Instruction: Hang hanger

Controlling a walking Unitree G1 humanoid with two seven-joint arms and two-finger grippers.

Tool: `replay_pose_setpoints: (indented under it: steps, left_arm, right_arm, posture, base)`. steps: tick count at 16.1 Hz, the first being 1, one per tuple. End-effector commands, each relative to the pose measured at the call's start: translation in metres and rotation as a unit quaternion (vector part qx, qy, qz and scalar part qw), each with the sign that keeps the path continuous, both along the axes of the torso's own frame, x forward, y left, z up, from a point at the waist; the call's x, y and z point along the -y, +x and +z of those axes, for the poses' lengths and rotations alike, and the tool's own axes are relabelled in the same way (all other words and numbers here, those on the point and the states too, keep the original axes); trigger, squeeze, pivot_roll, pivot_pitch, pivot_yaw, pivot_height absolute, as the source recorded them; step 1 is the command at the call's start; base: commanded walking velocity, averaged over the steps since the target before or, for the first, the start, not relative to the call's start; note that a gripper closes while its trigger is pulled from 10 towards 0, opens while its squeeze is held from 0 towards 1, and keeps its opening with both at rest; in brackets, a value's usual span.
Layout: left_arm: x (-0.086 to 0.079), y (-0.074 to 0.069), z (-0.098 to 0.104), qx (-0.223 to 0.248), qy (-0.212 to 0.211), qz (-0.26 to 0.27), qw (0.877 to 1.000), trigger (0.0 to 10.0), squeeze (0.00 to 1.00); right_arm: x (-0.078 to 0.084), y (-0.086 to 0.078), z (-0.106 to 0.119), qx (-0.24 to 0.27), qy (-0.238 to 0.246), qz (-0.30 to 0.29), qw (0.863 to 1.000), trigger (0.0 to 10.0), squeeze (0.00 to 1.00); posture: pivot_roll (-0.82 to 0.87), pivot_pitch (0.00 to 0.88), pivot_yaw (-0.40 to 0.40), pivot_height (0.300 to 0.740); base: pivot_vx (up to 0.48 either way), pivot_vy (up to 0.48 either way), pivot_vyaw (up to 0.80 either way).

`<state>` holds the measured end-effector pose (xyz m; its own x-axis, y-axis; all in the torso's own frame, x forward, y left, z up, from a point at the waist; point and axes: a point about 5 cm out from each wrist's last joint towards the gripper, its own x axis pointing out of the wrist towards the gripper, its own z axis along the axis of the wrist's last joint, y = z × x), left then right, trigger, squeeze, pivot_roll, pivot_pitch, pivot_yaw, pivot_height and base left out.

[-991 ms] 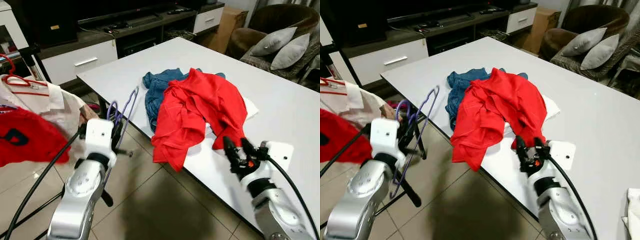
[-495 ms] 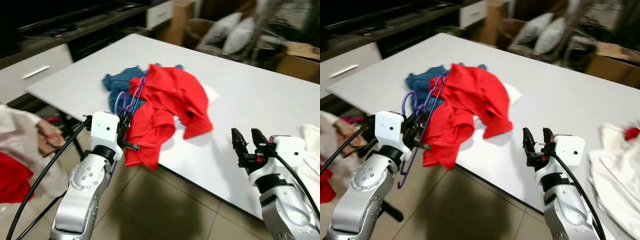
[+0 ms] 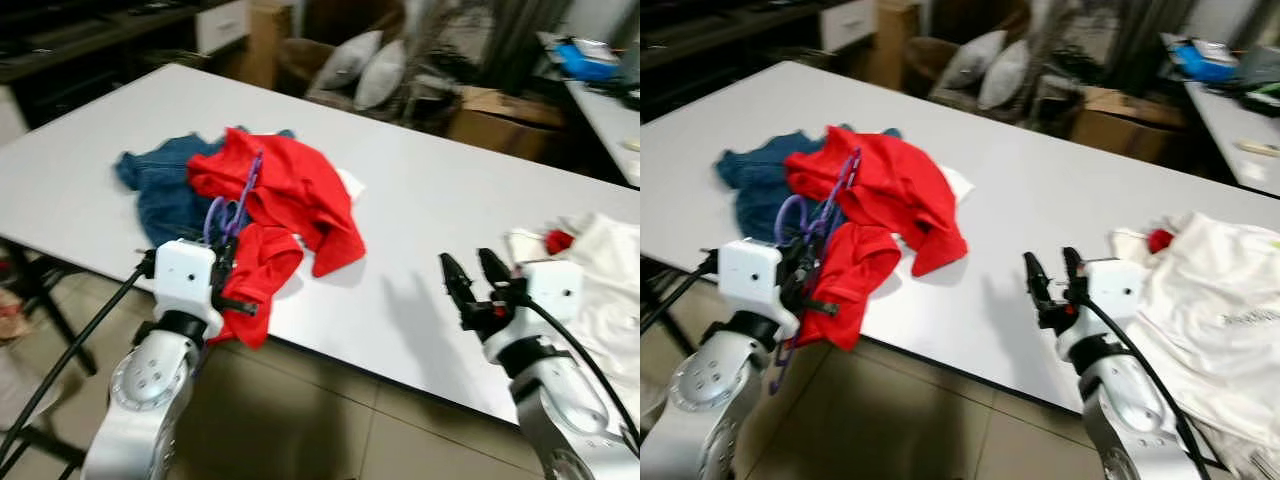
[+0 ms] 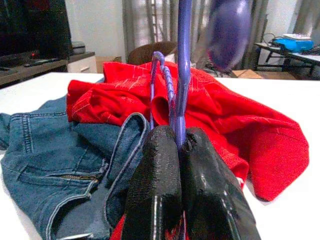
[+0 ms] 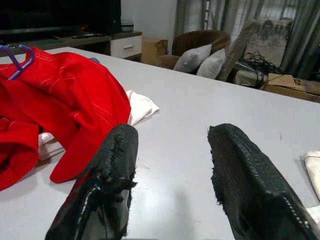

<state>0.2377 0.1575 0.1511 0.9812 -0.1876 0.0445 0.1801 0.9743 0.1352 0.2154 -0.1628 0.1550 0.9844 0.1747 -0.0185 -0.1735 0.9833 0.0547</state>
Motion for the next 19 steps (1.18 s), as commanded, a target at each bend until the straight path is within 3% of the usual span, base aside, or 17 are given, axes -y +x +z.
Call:
replay_pose_setpoints:
  steps: [1, 6, 11, 17, 19]
  left_arm:
    - [0.001, -0.001, 0.002, 0.0, -0.002, -0.002, 1.0, 10.0, 0.0]
    - [0.011, 0.009, 0.003, 0.0, -0.001, -0.032, 1.0, 10.0, 0.0]
    - [0.017, 0.012, 0.001, -0.005, -0.014, -0.039, 0.999, 10.0, 0.0]
    - [0.013, 0.008, 0.001, 0.004, 0.002, -0.028, 1.0, 10.0, 0.0]
    - [0.015, 0.007, 0.002, 0.006, 0.008, -0.027, 1.0, 10.0, 0.0]
  right_arm:
    - [0.001, -0.001, -0.007, -0.02, -0.005, -0.004, 1.0, 10.0, 0.0]
    - [0.017, -0.01, -0.02, -0.057, -0.038, -0.079, 0.995, 10.0, 0.0]
    - [0.017, -0.013, -0.015, -0.042, -0.042, -0.086, 0.995, 10.0, 0.0]
    - [0.009, -0.006, -0.01, -0.033, -0.032, -0.024, 0.999, 10.0, 0.0]
    - [0.005, 0.0, -0.001, -0.017, 0.009, 0.0, 1.0, 10.0, 0.0]
  posture:
    - [0.11, 0.0, -0.101, 0.74]
    - [0.06, 0.0, -0.025, 0.74]
    - [0.05, 0.0, -0.021, 0.74]
    - [0.07, 0.0, -0.051, 0.74]
    - [0.07, 0.002, -0.051, 0.74]
  base:
    - [0.0, 0.0, -0.8]
    - [0.0, 0.0, -0.79]
    - [0.0, 0.0, -0.78]
    - [0.0, 0.0, -0.78]
    - [0.0, -0.384, -0.78]
